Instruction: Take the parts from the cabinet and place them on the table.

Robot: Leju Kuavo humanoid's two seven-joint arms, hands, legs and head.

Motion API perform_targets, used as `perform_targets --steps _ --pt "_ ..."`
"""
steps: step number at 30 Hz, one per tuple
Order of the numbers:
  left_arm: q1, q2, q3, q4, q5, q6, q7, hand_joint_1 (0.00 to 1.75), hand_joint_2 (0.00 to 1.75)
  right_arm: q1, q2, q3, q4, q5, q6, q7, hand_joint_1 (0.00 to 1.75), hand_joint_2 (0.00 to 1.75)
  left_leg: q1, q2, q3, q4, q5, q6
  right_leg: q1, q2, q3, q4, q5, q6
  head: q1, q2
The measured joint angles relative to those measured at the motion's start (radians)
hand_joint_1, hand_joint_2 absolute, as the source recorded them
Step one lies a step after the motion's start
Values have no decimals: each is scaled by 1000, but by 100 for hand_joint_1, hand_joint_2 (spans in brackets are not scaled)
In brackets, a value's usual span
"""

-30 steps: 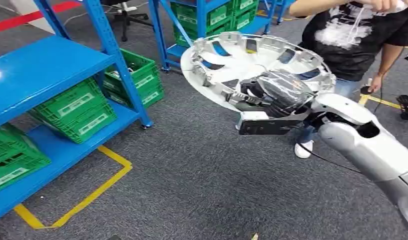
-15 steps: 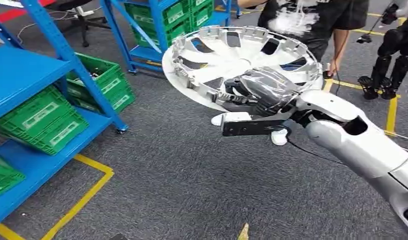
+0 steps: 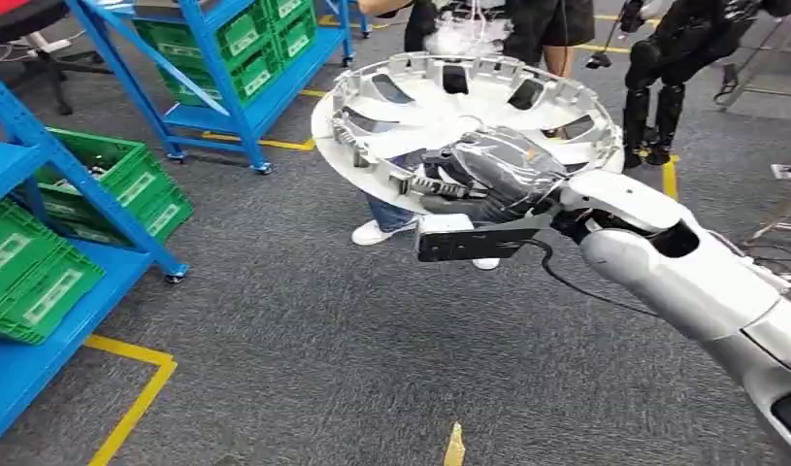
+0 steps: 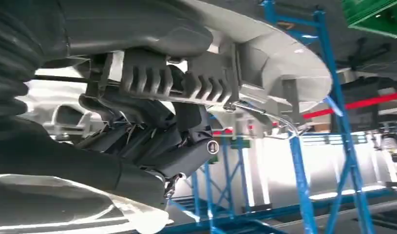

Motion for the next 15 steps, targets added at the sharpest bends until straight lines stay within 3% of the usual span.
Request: perform_targets --steps 1,2,4,5,6,8,9,10,11,14,15 --pt "0 0 0 0 0 0 0 0 175 -6 0 0 1 0 0 0 175 175 -1 10 0 0 1 4 1 -41 -18 39 -29 5 10 0" --pt "2 1 0 0 0 0 0 0 175 -10 0 0 1 -1 0 0 175 175 -3 22 -1 0 0 5 -1 -61 -49 108 -65 9 13 0" --pt "3 1 0 0 0 0 0 0 175 -8 0 1 1 -3 0 -3 175 175 -4 51 -2 1 -1 7 -5 -77 -121 264 -121 16 11 0" --pt "3 1 0 0 0 0 0 0 175 -8 0 1 1 -4 0 -3 175 175 -3 64 -1 2 -2 7 -6 -78 -135 294 -120 18 11 0" --pt "2 1 0 0 0 0 0 0 175 -8 0 1 1 -4 0 -2 175 175 -3 77 0 2 -4 6 -8 -81 -124 273 -98 20 11 0" --pt "0 -2 0 0 0 0 0 0 175 -13 0 1 0 -4 0 -2 175 175 -3 98 2 5 -9 2 -9 -102 -48 129 -25 19 11 0" --pt "-1 -3 0 0 0 -1 0 0 175 -17 0 0 0 -4 0 1 175 175 -3 107 4 8 -14 -3 -8 -135 3 38 7 17 11 0" --pt "-1 -2 0 0 0 -1 0 0 175 -20 0 -1 0 -5 0 1 175 175 -13 115 3 10 -18 -10 9 -177 30 6 -15 13 11 0" --pt "0 -2 0 0 0 -1 0 0 175 -20 1 0 -2 -5 -1 0 175 175 -15 123 0 15 -19 -14 6 -161 25 1 -10 -5 10 0" --pt "-3 -2 0 0 0 -1 0 0 175 -19 -2 -1 -2 -3 0 2 175 175 -16 158 8 12 -22 -24 9 -127 17 2 -9 -22 11 0" --pt "-4 -2 0 0 0 -1 0 0 175 -19 -1 -1 -4 -3 0 0 175 175 -10 129 7 20 -37 -34 1 -115 21 -4 -5 -29 9 0"
